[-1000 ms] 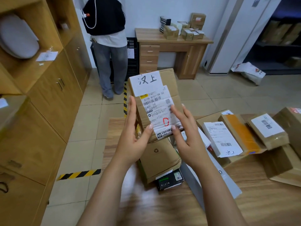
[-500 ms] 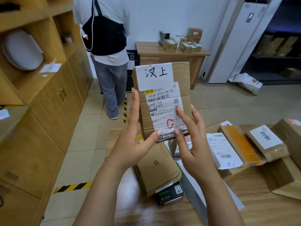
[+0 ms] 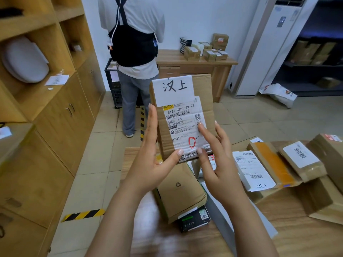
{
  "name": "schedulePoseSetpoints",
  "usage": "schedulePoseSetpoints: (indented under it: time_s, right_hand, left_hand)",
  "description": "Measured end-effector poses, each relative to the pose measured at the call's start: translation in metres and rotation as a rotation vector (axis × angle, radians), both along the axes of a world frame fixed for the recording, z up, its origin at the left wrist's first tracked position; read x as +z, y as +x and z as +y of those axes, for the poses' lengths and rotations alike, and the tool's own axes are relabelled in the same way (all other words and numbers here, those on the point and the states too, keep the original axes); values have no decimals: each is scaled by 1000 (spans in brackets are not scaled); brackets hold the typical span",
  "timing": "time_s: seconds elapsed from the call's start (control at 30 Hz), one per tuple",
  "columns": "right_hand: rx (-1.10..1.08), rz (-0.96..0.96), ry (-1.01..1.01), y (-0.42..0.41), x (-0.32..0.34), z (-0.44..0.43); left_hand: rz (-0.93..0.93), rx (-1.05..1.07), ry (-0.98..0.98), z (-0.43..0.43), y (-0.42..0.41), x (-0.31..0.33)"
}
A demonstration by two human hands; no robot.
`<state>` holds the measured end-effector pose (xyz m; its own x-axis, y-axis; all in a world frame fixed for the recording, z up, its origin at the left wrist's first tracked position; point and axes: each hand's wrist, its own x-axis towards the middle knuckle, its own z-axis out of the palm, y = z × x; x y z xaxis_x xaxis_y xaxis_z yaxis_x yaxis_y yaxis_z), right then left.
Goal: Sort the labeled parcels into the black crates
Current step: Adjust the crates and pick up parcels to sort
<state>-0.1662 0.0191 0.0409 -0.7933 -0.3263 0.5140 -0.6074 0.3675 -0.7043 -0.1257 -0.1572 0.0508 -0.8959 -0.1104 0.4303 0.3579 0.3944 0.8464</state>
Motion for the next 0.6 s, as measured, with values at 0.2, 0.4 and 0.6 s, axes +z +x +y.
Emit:
schedulePoseSetpoints:
  time_s: [0.2,0.4,0.6]
  right_hand:
    - [23,-154,106,8,-14,8]
    - [71,-179,208,6,-14,19]
    - [251,-168,267,-2,-6,34]
  left_hand:
    - [-116,-9,58,6,5,-21]
    - [-177,109,87,20,18,-29]
    - [-222,289,133,47,43,-29]
